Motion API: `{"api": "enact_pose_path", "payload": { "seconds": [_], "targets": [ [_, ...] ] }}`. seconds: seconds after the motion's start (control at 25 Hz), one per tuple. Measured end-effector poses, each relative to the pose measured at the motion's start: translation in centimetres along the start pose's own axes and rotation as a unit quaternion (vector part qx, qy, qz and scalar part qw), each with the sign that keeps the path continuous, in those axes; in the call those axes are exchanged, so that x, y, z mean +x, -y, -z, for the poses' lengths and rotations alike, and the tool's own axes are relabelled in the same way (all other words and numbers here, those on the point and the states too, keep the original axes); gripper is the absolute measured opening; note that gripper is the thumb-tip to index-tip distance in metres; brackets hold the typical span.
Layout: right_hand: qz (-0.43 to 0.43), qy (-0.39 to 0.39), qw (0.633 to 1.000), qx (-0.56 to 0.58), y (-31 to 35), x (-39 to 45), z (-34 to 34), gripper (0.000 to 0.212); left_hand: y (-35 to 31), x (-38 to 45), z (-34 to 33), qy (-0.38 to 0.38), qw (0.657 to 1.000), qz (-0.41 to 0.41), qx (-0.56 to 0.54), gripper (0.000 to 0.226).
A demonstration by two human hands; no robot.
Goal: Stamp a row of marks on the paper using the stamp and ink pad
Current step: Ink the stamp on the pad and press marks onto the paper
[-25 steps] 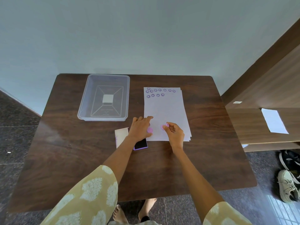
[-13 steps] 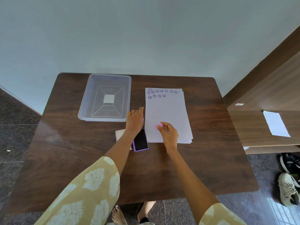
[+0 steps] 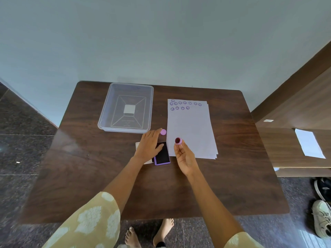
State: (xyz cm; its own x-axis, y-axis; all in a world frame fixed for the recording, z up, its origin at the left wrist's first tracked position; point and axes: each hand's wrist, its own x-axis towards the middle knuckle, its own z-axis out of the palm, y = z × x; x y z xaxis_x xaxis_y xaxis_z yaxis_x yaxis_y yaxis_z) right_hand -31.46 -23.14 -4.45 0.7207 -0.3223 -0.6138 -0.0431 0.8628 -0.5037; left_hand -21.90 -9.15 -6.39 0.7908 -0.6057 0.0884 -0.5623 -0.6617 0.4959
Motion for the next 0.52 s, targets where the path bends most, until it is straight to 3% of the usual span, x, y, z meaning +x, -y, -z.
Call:
{"api": "enact_pose_path", "payload": {
  "seconds": [0.24, 0.52],
  "targets": [
    [-0.017, -0.015, 0.997, 0.070, -2.0, -1.7, 0.6, 0.015, 1.8, -4.1, 0.1, 0.118, 0.991, 0.055, -0.039, 0.096],
    [0.028, -0.016, 0.998, 0.055, -2.4, -1.5, 0.2, 0.014, 3.0, -3.5, 0.1, 0.134, 0.989, -0.016, 0.058, 0.114]
  ]
}}
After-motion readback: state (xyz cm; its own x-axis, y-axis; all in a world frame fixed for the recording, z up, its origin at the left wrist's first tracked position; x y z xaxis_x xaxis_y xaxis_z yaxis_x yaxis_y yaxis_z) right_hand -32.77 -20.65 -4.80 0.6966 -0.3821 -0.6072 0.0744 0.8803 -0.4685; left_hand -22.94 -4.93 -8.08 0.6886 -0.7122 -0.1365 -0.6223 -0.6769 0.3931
